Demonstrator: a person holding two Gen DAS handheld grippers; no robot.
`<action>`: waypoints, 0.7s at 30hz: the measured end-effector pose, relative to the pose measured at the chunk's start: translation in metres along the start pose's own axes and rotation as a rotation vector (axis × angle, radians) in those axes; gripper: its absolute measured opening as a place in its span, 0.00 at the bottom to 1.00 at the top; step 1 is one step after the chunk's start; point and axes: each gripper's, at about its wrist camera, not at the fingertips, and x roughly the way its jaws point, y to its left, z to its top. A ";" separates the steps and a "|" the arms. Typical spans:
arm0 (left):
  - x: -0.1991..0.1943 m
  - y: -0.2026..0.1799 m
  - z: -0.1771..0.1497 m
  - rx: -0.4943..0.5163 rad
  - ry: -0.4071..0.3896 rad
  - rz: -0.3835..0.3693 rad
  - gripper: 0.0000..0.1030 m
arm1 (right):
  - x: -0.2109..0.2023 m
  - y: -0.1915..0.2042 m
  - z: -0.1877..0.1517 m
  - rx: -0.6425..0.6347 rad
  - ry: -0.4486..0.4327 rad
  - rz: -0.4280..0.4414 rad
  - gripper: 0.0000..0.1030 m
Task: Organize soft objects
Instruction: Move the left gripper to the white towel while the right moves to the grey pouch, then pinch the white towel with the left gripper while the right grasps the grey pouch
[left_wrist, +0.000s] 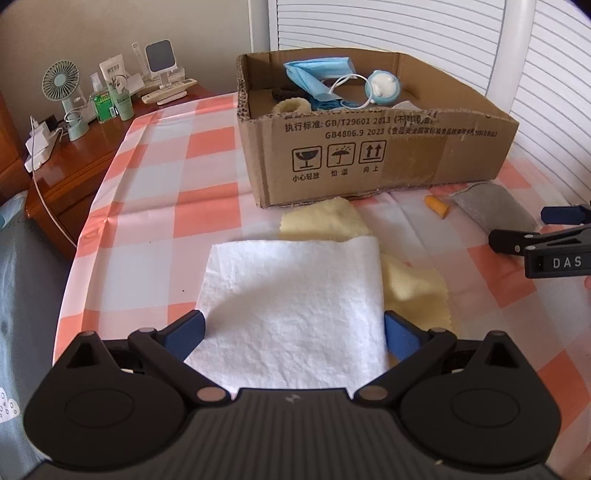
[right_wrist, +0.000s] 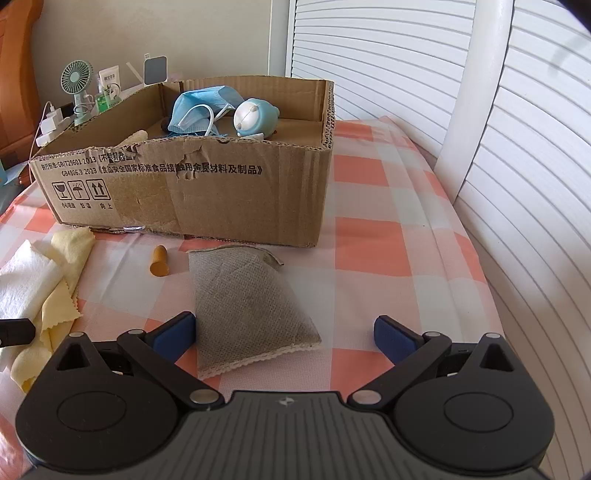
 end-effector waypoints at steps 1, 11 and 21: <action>0.001 0.002 -0.001 -0.007 -0.004 -0.009 0.98 | 0.000 0.000 0.000 0.000 -0.001 0.000 1.00; -0.010 0.016 0.001 -0.067 -0.041 -0.111 0.64 | -0.001 0.000 -0.002 -0.001 -0.008 0.002 1.00; -0.010 0.016 0.001 -0.052 -0.055 -0.078 0.64 | -0.002 0.000 -0.002 -0.001 -0.008 0.002 1.00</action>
